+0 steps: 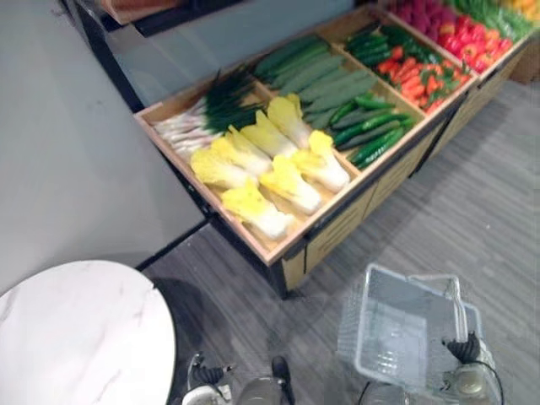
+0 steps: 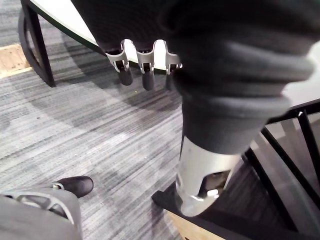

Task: Pick vegetable in the basket

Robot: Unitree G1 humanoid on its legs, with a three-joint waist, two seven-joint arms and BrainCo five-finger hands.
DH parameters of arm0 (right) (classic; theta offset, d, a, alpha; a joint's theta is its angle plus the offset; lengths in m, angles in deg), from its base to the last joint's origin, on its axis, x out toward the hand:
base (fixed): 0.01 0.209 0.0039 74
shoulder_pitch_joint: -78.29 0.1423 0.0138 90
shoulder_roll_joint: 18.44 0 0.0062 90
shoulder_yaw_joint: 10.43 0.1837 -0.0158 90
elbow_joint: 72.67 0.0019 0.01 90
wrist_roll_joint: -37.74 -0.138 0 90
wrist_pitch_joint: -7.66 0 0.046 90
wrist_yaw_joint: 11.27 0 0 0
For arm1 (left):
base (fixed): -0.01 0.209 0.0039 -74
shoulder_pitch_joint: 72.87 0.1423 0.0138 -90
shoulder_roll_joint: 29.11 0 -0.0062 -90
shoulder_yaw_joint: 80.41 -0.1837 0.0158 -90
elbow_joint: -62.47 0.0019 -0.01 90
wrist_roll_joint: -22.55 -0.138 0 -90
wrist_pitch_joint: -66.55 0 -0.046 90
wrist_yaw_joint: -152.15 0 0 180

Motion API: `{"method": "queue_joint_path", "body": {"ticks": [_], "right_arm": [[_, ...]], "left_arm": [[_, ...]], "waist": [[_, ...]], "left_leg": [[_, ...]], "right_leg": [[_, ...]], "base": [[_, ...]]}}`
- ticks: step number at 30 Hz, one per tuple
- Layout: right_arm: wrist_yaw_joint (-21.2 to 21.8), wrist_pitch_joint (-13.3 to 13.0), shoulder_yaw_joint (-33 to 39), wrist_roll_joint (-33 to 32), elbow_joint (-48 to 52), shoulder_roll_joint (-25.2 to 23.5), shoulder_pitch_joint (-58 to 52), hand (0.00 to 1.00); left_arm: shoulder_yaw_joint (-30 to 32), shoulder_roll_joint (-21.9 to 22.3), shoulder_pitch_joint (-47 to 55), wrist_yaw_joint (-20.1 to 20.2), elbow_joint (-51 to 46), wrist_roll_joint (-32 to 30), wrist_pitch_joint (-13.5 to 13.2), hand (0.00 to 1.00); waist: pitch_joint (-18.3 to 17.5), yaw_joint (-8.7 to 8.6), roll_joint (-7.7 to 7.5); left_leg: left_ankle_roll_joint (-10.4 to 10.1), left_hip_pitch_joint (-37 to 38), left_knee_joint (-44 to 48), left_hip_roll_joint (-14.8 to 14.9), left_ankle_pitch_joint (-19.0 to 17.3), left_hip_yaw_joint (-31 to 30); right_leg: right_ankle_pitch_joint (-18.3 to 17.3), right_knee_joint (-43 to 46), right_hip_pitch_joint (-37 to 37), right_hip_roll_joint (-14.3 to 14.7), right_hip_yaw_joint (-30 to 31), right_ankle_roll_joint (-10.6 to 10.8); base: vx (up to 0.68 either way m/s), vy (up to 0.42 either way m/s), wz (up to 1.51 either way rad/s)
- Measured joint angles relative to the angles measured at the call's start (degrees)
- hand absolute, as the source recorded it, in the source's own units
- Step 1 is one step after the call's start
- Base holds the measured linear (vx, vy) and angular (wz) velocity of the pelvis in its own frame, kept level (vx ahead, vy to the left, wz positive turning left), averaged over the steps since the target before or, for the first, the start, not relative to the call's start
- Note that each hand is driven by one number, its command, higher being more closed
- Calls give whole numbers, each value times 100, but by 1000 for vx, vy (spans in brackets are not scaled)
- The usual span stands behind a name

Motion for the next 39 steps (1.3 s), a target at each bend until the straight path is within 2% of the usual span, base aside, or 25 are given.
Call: {"method": "queue_joint_path", "body": {"ticks": [2, 4, 5, 6, 7, 8, 10, 11, 12, 13, 14, 17, 21, 24, 26, 28, 33, 36, 39], "right_arm": [[6, -49, -140, 11, -8, -5, 16, 100], [4, -81, -144, 14, -16, -3, 47, 100], [6, -83, -154, 15, -21, -3, 59, 100], [7, -84, -160, 15, -42, -3, 88, 100], [8, -83, -160, 14, -131, -3, 153, 100], [8, -81, -159, 14, -174, -3, 180, 100], [10, -69, -140, 15, -233, -43, 146, 100], [11, -60, -115, 14, -245, -82, 127, 100], [13, -13, -62, 12, -324, -47, 187, 100], [10, 9, 6, 8, -343, -17, 213, 100], [11, 14, 57, 9, -363, -7, 217, 100], [11, 16, 76, 13, -386, 1, 201, 100], [-12, 7, 206, 0, -387, 81, 13, 100], [-59, -6, 408, -28, -409, 76, -98, 100], [-188, -12, 592, -196, -423, 61, -181, 100], [-260, -9, 934, -248, -523, 64, -209, 100], [-279, -16, 1376, -458, -965, 31, -204, 100], [-277, -11, 1547, -510, -1145, -2, -205, 100], [-276, -16, 1815, -521, -1326, -45, -206, 100]], "left_arm": [[24, -110, -20, -5, -60, 2, -1, 0], [48, -121, -4, -4, -158, 9, -6, 0], [75, -103, -4, -3, -205, 9, -6, 0], [154, -50, -40, -4, -247, 11, -15, 0], [213, -22, -62, -8, -265, 11, -15, 0], [229, -26, -68, -10, -265, 10, -15, 0], [255, -93, -68, -10, -260, 6, -16, 0], [259, -177, -70, -10, -249, 4, -18, 0], [270, -91, -106, -23, -77, 9, 5, 0], [255, 76, -50, -20, -60, 6, 0, 0], [258, 181, -34, -20, -57, 6, -8, 0], [261, 293, -66, -22, -45, 13, -18, 0], [258, 368, -59, -91, -59, 23, -20, 0], [261, 360, -39, -189, -344, 25, -28, 0], [261, 383, -88, -294, -514, 26, -35, 0], [275, 434, -195, -458, -689, 26, -58, 0], [364, 430, -239, -635, -991, 11, -62, 0], [518, 430, -134, -686, -1602, -49, -68, 0], [516, 445, 66, -869, -2560, -484, -71, 0]], "waist": [[-50, -7, -116], [-57, -12, -134], [-56, -14, -133], [-49, -18, -122], [-48, -12, -120], [-53, -11, -129], [-84, 2, -288], [-63, 9, -368], [-18, 36, -230], [-105, 14, 11], [-128, 33, 126], [-216, 14, 307], [-214, -90, 298], [-218, -111, 339], [-256, -125, 405], [-287, -146, 553], [-273, -161, 534], [-277, -159, 533], [-284, -162, 503]], "left_leg": [[8, 61, -40, 93, -12, -297], [-64, 129, -60, 154, 36, -516], [-73, 137, -73, 174, 41, -572], [-93, 136, -94, 220, 47, -711], [-201, 132, -103, 275, 47, -816], [-278, 130, -103, 300, 31, -859], [-667, 150, -95, 289, -63, -1055], [-784, 209, -106, 266, -97, -1121], [-954, 293, -149, 476, -128, -1179], [-1056, 330, -224, 768, -69, -1082], [-1112, 362, -317, 947, -41, -996], [-1322, 351, -467, 1328, 279, -986], [-1244, 48, 34, 1359, 446, -965], [-1187, -27, 178, 1290, 608, -535], [-1151, -14, -121, 1200, 769, -345], [-1140, 11, -570, 1128, 869, -334], [-1142, 260, -803, 983, 861, -165], [-1116, 390, -858, 963, 740, -107], [-1080, 398, -848, 913, 519, -50]], "right_leg": [[-833, 155, -301, 166, -44, -17], [-1077, -558, -290, 272, -323, -107], [-1080, -866, -301, 321, -346, -113], [-1075, -1659, -296, 460, -301, -107], [-1021, -2555, -281, 589, -150, -53], [-958, -3020, -249, 660, 12, -5], [-567, -4172, -168, 632, 516, 63], [-209, -4188, -136, 583, 550, 53], [-38, -3956, -131, 775, 447, -118], [-203, -3957, -75, 1034, 292, -265], [-277, -3963, -54, 1205, 222, -373], [-435, -3972, -40, 1574, -50, -608], [-455, -4247, 305, 1552, -382, -639], [-386, -4481, 524, 1477, -510, -553], [-300, -4624, 523, 1447, -584, -519], [-60, -4900, 503, 1481, -645, -567], [121, -5057, 632, 1410, -535, -512], [138, -5068, 657, 1403, -444, -484], [208, -5098, 666, 1362, -392, -391]], "base": [[189, -83, 68], [180, -123, 62], [213, -177, 58], [212, -225, 57], [214, -253, 54], [234, -311, 44], [256, -377, 52], [253, -495, 47], [174, -393, 25], [184, -415, 15], [115, -222, 6], [137, -247, 14], [109, -147, 45], [63, -42, 28], [56, -26, 24], [74, 36, 15], [41, 71, -8], [-12, 72, -14], [-79, 94, -8]]}}
